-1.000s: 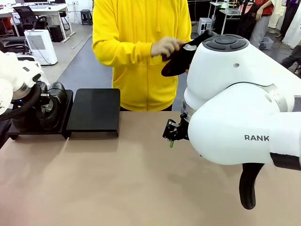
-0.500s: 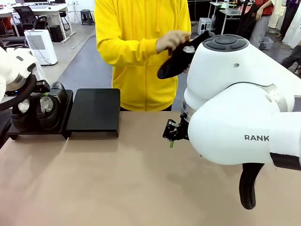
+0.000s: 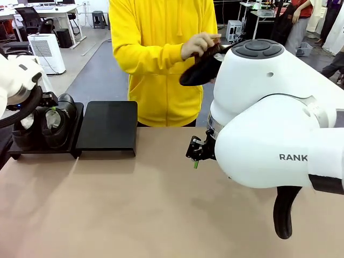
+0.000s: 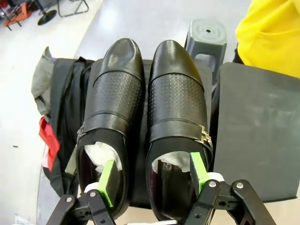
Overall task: Organize the shoes by placing them on the stand.
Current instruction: Place the Shoe from the middle of the table onto the Shoes Stand, then pick up one Shoe and place it in the middle of the table.
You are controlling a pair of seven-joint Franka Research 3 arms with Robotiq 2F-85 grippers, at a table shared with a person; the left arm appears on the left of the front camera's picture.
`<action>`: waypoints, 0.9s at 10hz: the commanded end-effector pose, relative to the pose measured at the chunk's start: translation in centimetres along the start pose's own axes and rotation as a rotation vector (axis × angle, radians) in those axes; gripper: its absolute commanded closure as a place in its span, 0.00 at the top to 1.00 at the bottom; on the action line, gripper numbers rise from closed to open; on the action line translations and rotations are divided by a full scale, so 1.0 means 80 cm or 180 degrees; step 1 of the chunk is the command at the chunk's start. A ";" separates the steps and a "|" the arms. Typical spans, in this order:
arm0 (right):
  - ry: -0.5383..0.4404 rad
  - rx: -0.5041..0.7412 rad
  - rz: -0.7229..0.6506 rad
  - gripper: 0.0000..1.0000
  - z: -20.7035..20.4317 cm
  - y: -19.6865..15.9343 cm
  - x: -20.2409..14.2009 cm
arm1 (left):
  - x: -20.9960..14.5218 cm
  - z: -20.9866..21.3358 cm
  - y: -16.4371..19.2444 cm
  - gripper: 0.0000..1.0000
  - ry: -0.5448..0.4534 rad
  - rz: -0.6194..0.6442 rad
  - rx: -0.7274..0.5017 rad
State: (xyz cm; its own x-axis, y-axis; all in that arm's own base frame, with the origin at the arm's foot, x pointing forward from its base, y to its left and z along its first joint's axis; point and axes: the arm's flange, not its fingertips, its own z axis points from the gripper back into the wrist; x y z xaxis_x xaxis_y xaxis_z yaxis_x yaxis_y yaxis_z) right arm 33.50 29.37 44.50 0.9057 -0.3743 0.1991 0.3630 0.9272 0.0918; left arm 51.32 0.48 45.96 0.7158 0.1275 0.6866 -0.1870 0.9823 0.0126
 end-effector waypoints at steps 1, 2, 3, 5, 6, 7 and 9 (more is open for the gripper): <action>0.0029 0.0063 0.0025 1.00 0.001 0.001 0.003 | 0.007 0.000 0.001 0.78 -0.0030 -0.0021 0.0012; 0.0029 0.0063 0.0025 1.00 0.001 0.001 0.003 | 0.007 0.000 0.001 0.78 -0.0030 -0.0021 0.0012; 0.0029 0.0063 0.0025 1.00 0.001 0.001 0.003 | 0.007 0.000 0.001 0.78 -0.0030 -0.0021 0.0012; 0.0029 0.0063 0.0025 1.00 0.001 0.001 0.003 | 0.007 0.000 0.001 0.78 -0.0030 -0.0021 0.0012; 0.0029 0.0063 0.0025 1.00 0.001 0.001 0.003 | 0.002 -0.001 0.000 0.78 -0.0002 0.0003 -0.0002; 0.0029 0.0063 0.0025 1.00 0.001 0.001 0.003 | -0.029 0.032 -0.033 0.78 0.0087 0.0008 -0.0378; 0.0029 0.0063 0.0025 1.00 0.001 0.001 0.003 | -0.066 0.089 -0.073 0.78 0.0483 0.0122 -0.0735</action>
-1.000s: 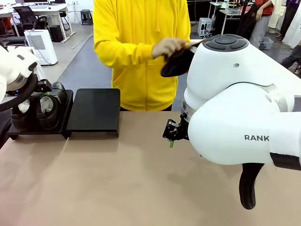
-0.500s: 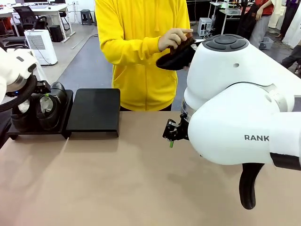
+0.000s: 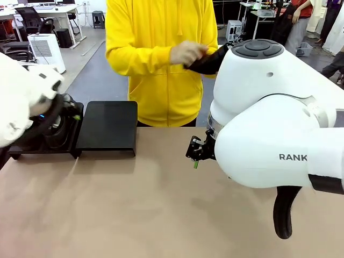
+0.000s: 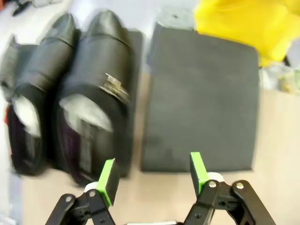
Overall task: Organize the shoes by placing them on the stand.
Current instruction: Pick up one Shoe and place it in the middle of the table.
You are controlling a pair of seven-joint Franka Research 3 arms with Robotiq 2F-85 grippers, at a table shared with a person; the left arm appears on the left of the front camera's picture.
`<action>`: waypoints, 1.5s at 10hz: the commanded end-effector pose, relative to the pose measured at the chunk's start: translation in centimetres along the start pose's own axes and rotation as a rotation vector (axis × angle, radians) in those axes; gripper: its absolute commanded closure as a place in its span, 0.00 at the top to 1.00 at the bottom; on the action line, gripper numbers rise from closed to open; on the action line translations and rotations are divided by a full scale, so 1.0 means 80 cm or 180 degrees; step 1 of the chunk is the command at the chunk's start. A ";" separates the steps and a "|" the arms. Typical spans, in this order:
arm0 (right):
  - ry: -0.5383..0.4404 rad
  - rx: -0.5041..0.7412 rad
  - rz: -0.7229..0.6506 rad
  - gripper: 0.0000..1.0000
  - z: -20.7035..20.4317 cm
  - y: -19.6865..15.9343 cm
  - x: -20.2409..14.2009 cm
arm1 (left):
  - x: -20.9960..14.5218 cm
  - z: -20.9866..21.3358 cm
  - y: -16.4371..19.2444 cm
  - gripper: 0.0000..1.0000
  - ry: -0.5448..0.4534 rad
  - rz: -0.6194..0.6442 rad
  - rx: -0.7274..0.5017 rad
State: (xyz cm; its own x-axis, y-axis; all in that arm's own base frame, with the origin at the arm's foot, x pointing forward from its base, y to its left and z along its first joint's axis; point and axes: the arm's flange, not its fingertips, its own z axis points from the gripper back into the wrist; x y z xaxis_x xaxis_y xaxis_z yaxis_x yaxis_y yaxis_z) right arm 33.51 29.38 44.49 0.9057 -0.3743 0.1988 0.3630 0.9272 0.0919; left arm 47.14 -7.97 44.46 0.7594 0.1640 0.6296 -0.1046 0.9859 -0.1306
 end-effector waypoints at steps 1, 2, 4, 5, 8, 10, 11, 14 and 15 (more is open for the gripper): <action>0.0028 0.0062 0.0026 1.00 0.001 0.001 0.003 | -0.017 0.068 -0.004 0.78 0.0417 -0.0033 -0.0076; 0.0028 0.0062 0.0026 1.00 0.001 0.001 0.003 | -0.027 0.083 -0.017 0.78 0.0685 -0.0052 -0.0087; 0.0028 0.0062 0.0026 1.00 0.001 0.001 0.003 | -0.046 0.105 -0.032 0.78 0.0948 -0.0130 -0.0305; 0.0028 0.0062 0.0026 1.00 0.001 0.001 0.003 | -0.050 0.108 -0.034 0.78 0.1104 -0.0174 -0.0236; 0.0000 0.0000 0.0000 1.00 0.000 0.000 0.000 | -0.052 0.114 -0.035 0.78 0.1470 -0.0176 -0.0269; -0.0145 -0.0475 0.0365 1.00 0.006 0.006 0.027 | -0.062 0.112 -0.038 0.78 0.1403 -0.0184 -0.0180; -0.0204 -0.0653 0.0617 1.00 0.006 -0.006 0.058 | -0.062 0.112 -0.038 0.78 0.1403 -0.0184 -0.0180; -0.0031 -0.0756 0.1380 1.00 -0.019 -0.046 0.142 | -0.062 0.112 -0.038 0.78 0.1403 -0.0184 -0.0180; 0.0131 -0.0535 0.1100 1.00 -0.024 -0.048 0.151 | -0.062 0.112 -0.038 0.78 0.1403 -0.0184 -0.0180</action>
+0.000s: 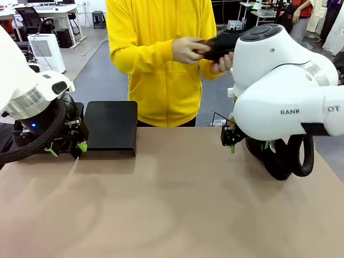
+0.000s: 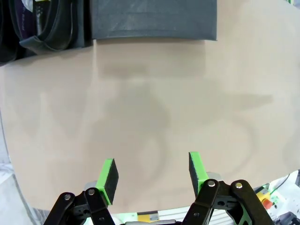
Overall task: Organize the shoes by placing them on the stand.
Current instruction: Pick up one Shoe and place it in the middle of the table.
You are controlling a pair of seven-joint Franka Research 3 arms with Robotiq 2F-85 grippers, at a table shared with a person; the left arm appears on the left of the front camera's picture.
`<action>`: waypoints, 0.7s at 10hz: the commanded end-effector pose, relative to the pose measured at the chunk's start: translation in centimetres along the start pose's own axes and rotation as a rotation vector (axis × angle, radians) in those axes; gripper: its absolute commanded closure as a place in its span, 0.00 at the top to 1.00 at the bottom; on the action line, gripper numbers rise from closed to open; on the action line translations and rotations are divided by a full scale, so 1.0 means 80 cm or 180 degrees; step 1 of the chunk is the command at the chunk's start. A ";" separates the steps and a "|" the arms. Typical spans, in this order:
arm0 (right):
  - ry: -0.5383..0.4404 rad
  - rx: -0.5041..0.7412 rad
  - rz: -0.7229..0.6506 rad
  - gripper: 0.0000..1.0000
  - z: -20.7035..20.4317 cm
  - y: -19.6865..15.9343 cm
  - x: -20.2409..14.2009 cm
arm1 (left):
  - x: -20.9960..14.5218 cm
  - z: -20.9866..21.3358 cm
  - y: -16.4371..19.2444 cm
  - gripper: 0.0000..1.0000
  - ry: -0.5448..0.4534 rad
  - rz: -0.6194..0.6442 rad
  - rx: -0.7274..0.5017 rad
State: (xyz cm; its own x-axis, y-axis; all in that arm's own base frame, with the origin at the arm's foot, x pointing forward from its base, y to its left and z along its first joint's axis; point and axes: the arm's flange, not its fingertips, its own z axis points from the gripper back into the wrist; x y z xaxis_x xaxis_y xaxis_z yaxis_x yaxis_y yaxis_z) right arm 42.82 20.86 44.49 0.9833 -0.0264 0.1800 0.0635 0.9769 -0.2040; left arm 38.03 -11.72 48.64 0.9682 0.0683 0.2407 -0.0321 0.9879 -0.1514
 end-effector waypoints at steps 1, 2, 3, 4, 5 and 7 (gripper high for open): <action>-0.0056 -0.0055 -0.0105 1.00 0.013 0.013 -0.020 | -0.001 0.000 0.003 0.78 -0.0037 -0.0010 -0.0011; -0.0056 -0.0055 -0.0105 1.00 0.013 0.013 -0.020 | -0.001 0.000 0.003 0.78 -0.0037 -0.0010 -0.0011; -0.0056 -0.0055 -0.0105 1.00 0.013 0.013 -0.020 | -0.001 0.000 0.003 0.78 -0.0037 -0.0010 -0.0011; 0.0003 -0.0005 -0.0006 1.00 0.000 0.004 -0.003 | -0.001 0.000 0.003 0.78 -0.0037 -0.0010 -0.0011; -0.0054 -0.0064 0.0355 1.00 -0.005 -0.019 0.004 | -0.001 0.000 0.003 0.78 -0.0037 -0.0010 -0.0011; -0.0154 -0.0058 0.0465 1.00 -0.042 -0.081 0.027 | -0.001 0.000 0.003 0.78 -0.0037 -0.0010 -0.0011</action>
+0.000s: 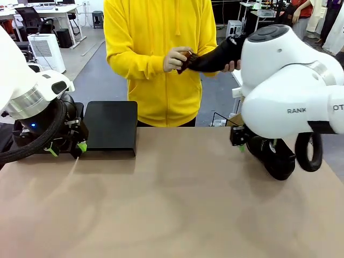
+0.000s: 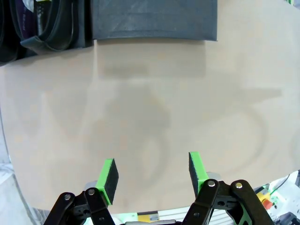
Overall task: Organize the shoes by placing them on the stand.
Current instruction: Pick up one Shoe and place it in the middle of the table.
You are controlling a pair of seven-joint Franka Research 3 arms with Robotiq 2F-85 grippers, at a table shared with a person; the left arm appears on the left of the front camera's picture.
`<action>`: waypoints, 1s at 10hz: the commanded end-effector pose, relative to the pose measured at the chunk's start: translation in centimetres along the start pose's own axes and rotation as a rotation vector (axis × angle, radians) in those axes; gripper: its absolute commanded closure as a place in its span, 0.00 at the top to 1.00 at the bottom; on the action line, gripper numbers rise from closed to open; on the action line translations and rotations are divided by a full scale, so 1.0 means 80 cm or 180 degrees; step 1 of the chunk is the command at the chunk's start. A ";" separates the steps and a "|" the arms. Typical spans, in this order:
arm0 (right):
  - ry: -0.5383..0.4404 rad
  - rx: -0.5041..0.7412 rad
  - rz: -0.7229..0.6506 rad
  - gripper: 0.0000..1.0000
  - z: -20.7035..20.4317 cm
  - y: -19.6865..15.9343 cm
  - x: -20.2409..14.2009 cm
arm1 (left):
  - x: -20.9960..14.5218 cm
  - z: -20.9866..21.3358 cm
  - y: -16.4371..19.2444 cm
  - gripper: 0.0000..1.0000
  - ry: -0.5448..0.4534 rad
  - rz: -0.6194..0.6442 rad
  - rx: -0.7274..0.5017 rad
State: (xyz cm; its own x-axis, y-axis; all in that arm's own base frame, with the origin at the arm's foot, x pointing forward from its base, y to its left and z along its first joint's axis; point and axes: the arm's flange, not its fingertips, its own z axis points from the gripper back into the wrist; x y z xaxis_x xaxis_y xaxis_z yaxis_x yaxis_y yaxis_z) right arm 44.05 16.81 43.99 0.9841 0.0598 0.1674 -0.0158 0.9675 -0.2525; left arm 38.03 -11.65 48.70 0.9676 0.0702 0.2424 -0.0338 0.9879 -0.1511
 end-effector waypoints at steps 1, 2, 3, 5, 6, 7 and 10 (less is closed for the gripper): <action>-0.0145 0.0099 0.0204 1.00 -0.049 -0.050 0.019 | -0.002 -0.001 0.003 0.78 -0.0030 -0.0015 -0.0014; -0.0238 0.0183 0.0318 1.00 -0.072 -0.058 0.028 | -0.002 -0.001 0.003 0.78 -0.0030 -0.0015 -0.0014; -0.0246 0.0276 0.0430 1.00 -0.094 -0.061 0.038 | -0.002 -0.001 0.003 0.78 -0.0030 -0.0015 -0.0014; -0.0328 0.0493 0.0603 1.00 -0.137 -0.062 0.052 | -0.002 -0.001 0.003 0.78 -0.0030 -0.0015 -0.0014; -0.0375 0.0558 0.0626 1.00 -0.149 -0.062 0.054 | -0.002 -0.001 0.003 0.78 -0.0030 -0.0015 -0.0014; -0.0403 0.0506 0.0654 1.00 -0.158 -0.061 0.055 | -0.002 -0.001 0.003 0.78 -0.0030 -0.0015 -0.0014; -0.0315 0.0442 0.0617 1.00 -0.170 -0.063 0.054 | -0.002 -0.001 0.003 0.78 -0.0030 -0.0015 -0.0014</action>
State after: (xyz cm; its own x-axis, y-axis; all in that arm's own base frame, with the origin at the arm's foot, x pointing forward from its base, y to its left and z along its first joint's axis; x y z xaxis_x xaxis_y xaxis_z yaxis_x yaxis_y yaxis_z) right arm 50.42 9.33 32.62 0.9412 0.2520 0.2249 -0.2214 0.9631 -0.1528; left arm 38.01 -11.62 48.73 0.9673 0.0710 0.2434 -0.0345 0.9880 -0.1507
